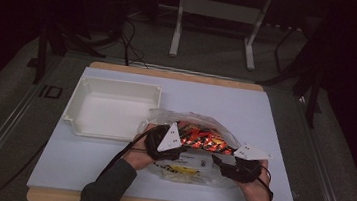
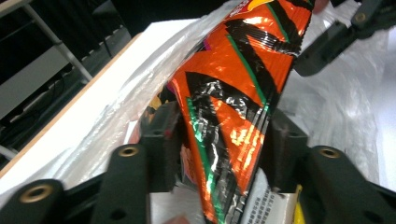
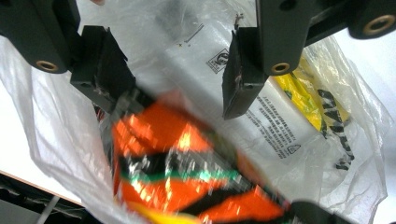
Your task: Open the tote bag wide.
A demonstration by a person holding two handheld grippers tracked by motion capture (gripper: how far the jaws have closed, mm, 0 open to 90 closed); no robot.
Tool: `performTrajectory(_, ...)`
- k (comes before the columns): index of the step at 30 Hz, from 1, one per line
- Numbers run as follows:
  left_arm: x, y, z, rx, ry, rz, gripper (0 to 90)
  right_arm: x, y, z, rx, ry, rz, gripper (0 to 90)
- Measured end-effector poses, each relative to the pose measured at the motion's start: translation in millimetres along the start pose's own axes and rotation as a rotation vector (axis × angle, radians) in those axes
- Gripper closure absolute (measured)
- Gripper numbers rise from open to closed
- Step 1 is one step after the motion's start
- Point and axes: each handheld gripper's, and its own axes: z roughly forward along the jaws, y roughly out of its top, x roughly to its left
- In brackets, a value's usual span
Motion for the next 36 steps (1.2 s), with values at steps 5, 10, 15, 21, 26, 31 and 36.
performTrajectory(5, 4.9, 4.5, 0.1, 0.007, 0.007, -0.014, 65.7, 1.6, -3.7, -1.9, 0.007, -0.006, -0.002, 44.4)
performTrajectory(10, 9.7, 9.0, -0.2, -0.012, -0.014, -0.056, 72.0, 6.0, -8.6, -5.0, 0.019, 0.006, -0.002, 46.8)
performTrajectory(15, 12.6, 15.6, -1.5, -0.012, -0.036, -0.068, 75.4, 12.9, -12.7, -8.6, 0.027, 0.004, -0.023, 49.5)
performTrajectory(21, 18.9, 18.2, -4.9, -0.04, -0.067, -0.113, 76.3, 15.0, -20.4, -6.0, 0.042, 0.002, -0.005, 51.8)
performTrajectory(26, 25.3, 16.7, -8.0, -0.064, -0.093, -0.172, 77.3, 16.8, -25.1, -2.2, 0.053, 0.001, -0.001, 51.7)
performTrajectory(31, 30.2, 15.7, -11.5, -0.075, -0.109, -0.218, 77.6, 17.1, -29.0, 1.9, 0.067, -0.017, 0.001, 51.1)
performTrajectory(36, 33.1, 15.9, -14.1, -0.074, -0.12, -0.242, 77.9, 15.8, -33.3, 4.5, 0.073, -0.025, 0.015, 50.9)
